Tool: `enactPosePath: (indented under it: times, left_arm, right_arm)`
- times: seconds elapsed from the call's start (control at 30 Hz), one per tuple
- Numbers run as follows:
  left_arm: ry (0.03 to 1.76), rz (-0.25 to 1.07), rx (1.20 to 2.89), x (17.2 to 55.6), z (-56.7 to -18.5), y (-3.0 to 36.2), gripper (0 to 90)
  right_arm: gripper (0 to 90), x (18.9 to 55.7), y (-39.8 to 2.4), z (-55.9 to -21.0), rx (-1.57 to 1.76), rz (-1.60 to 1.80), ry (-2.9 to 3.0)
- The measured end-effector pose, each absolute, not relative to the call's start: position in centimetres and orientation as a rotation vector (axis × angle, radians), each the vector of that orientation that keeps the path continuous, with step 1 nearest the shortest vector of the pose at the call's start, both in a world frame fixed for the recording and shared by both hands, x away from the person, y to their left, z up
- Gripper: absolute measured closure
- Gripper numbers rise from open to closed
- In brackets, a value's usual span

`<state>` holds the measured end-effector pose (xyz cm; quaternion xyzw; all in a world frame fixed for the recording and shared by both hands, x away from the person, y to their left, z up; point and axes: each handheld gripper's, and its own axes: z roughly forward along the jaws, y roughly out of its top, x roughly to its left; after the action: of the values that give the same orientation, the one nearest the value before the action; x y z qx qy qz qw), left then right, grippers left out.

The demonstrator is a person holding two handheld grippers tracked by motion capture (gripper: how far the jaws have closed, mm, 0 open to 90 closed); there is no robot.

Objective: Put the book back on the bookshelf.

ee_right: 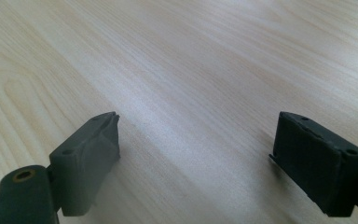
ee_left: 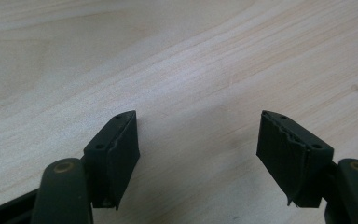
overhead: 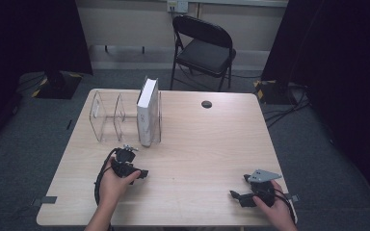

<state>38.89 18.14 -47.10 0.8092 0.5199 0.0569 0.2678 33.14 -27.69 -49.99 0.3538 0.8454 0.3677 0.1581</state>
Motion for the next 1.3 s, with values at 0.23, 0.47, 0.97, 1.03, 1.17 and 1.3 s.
enactPosePath:
  times: [0.23, 0.47, 0.97, 1.03, 1.17, 1.3]
  left_arm:
    - [1.297, 0.271, 2.201, 38.3, -47.9, 18.0, 19.1]
    - [1.217, 0.372, 2.245, 37.6, -48.5, 17.6, 14.5]
    - [1.186, 0.402, 2.217, 37.3, -49.3, 17.1, 0.0]
    - [1.18, 0.407, 2.215, 37.3, -49.3, 17.2, 0.0]
    - [1.154, 0.415, 2.201, 37.2, -49.5, 17.4, 0.0]
    - [1.089, 0.449, 2.148, 37.0, -50.1, 17.8, 0.0]
  right_arm:
    - [13.8, 33.1, -27.7, -50.0, 1.013, 1.052, 2.418]
    - [13.8, 33.1, -27.7, -50.0, 1.013, 1.052, 2.417]
    - [13.8, 33.1, -27.7, -50.0, 1.012, 1.055, 2.418]
    - [13.9, 33.1, -27.7, -50.0, 1.012, 1.052, 2.417]
    - [13.8, 33.1, -27.7, -50.0, 1.012, 1.052, 2.418]
    - [13.8, 33.1, -27.7, -50.0, 1.012, 1.052, 2.418]
